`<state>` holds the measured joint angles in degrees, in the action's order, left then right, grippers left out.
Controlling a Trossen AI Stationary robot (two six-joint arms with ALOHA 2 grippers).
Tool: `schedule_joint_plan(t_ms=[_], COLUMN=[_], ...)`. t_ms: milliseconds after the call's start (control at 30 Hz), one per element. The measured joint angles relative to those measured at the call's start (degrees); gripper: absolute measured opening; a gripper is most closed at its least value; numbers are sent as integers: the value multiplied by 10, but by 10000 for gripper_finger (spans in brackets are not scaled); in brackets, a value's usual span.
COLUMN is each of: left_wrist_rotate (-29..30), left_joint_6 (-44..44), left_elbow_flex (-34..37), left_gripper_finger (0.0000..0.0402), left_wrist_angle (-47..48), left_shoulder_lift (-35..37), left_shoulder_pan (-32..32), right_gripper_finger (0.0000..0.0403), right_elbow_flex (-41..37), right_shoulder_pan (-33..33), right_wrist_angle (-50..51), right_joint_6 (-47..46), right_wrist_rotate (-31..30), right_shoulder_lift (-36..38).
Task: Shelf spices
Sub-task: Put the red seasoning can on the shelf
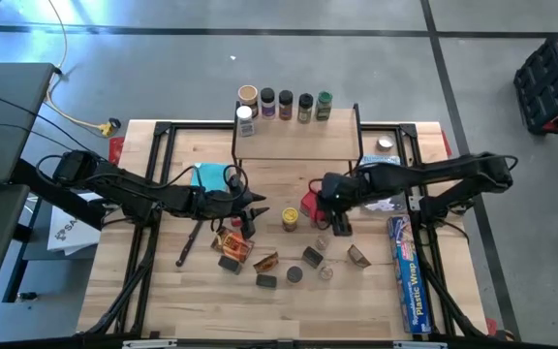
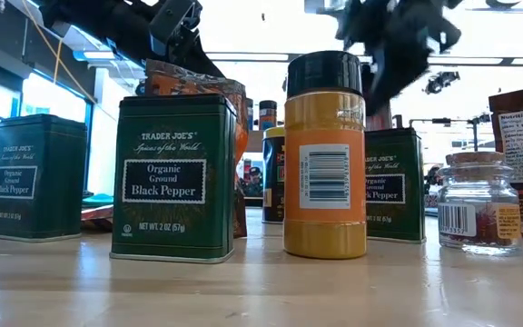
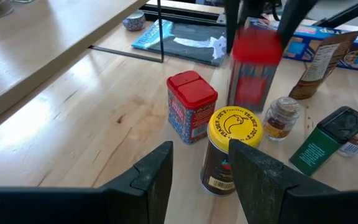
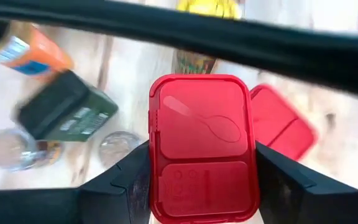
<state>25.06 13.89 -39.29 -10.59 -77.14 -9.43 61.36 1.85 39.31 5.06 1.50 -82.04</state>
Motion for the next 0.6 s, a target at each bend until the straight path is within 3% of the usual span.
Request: schedule_joint_plan(t_ms=[167, 333, 600], left_wrist_rotate=[-1, -7, -10], left_joint_6=[0, 0, 0], left_elbow_flex=[0, 0, 0], left_gripper_finger=[151, 150, 151], left_wrist_angle=[0, 0, 0], left_shoulder_lift=[0, 0, 0], left_shoulder_pan=[0, -6, -9], right_gripper_finger=[203, 204, 204], right_elbow_flex=[125, 221, 241], right_shoulder_pan=[-19, -89, -283], right_wrist_angle=[124, 215, 226], right_joint_6=[39, 102, 214], right_wrist_rotate=[-28, -45, 9], right_shoulder_lift=[0, 1, 1])
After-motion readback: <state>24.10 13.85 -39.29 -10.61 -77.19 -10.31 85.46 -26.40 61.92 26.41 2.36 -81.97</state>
